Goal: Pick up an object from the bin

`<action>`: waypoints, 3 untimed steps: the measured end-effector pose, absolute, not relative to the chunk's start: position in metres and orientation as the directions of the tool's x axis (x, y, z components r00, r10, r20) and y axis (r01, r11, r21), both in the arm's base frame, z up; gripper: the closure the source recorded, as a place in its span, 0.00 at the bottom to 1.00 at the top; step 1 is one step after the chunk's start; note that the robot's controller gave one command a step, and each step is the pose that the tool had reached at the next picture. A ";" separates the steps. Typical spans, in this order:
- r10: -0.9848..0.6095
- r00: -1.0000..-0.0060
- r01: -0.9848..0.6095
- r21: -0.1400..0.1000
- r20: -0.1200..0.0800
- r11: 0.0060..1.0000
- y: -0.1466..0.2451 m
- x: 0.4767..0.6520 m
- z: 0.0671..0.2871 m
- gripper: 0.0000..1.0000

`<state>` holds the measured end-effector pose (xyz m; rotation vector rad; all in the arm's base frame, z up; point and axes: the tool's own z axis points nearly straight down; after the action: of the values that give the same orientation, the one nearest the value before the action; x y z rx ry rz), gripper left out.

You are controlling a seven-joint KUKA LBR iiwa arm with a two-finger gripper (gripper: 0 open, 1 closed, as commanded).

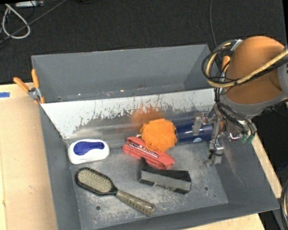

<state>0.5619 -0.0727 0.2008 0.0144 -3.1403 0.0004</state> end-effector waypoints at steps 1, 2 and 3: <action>-0.009 -1.000 -0.009 0.000 0.001 1.000 -0.073 0.562 0.201 0.00; -0.015 -1.000 -0.015 0.000 0.002 1.000 -0.039 0.523 0.138 0.00; -0.009 -1.000 -0.009 -0.001 -0.006 1.000 -0.023 0.527 0.134 0.00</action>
Offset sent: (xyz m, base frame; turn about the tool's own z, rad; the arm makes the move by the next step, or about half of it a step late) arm -0.0391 0.0338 -0.0632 -0.0062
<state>0.5265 -0.0225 0.1342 0.0146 -3.1473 0.0016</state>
